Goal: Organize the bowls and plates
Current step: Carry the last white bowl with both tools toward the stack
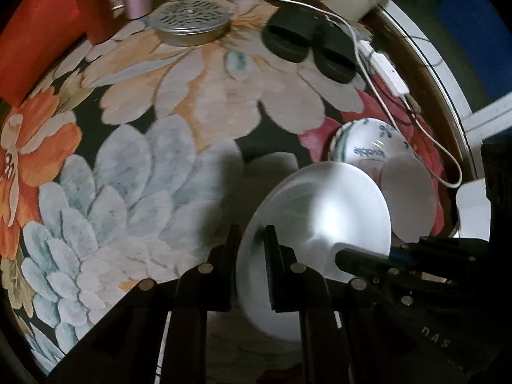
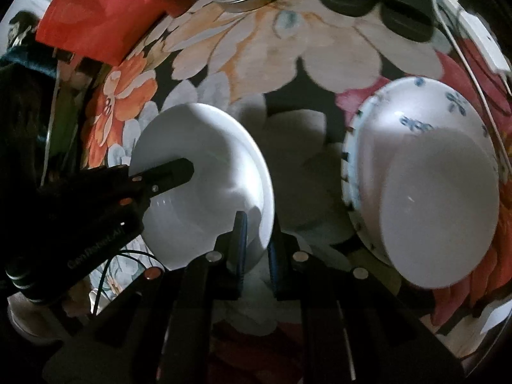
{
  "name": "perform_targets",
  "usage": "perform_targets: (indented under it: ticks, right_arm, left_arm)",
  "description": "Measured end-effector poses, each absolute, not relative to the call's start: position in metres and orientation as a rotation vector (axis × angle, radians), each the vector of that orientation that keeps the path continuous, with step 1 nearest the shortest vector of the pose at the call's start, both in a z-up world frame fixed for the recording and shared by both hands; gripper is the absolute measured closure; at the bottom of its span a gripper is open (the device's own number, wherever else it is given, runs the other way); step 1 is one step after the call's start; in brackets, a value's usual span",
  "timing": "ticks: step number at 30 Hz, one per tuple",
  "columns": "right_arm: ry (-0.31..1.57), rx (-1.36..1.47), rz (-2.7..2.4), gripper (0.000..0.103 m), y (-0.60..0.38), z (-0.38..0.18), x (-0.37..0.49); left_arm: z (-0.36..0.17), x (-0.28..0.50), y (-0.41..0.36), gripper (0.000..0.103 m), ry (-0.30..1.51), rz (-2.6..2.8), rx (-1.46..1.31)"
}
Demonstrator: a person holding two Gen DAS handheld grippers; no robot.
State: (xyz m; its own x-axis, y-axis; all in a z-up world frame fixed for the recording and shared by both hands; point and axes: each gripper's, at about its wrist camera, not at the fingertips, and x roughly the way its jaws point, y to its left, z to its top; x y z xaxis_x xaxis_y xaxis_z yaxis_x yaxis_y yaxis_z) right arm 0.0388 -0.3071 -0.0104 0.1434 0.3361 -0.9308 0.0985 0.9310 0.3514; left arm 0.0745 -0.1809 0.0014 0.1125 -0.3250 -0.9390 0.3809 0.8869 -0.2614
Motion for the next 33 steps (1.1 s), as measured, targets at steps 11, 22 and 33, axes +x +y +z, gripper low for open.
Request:
perform_targets:
  ticks: [11, 22, 33]
  right_arm:
    - [1.392, 0.405, 0.141, 0.089, -0.338, 0.000, 0.025]
    - [1.313, 0.437, 0.042, 0.089, -0.385, 0.023, 0.015]
    - [1.303, 0.464, -0.070, 0.090, -0.436, 0.017, 0.002]
  left_arm:
    - [0.011, 0.067, -0.208, 0.090, 1.350, -0.566, 0.070]
    - [0.026, 0.069, -0.257, 0.090, 1.312, -0.642, 0.049]
    - [0.012, 0.057, -0.318, 0.090, 1.336, -0.716, 0.087]
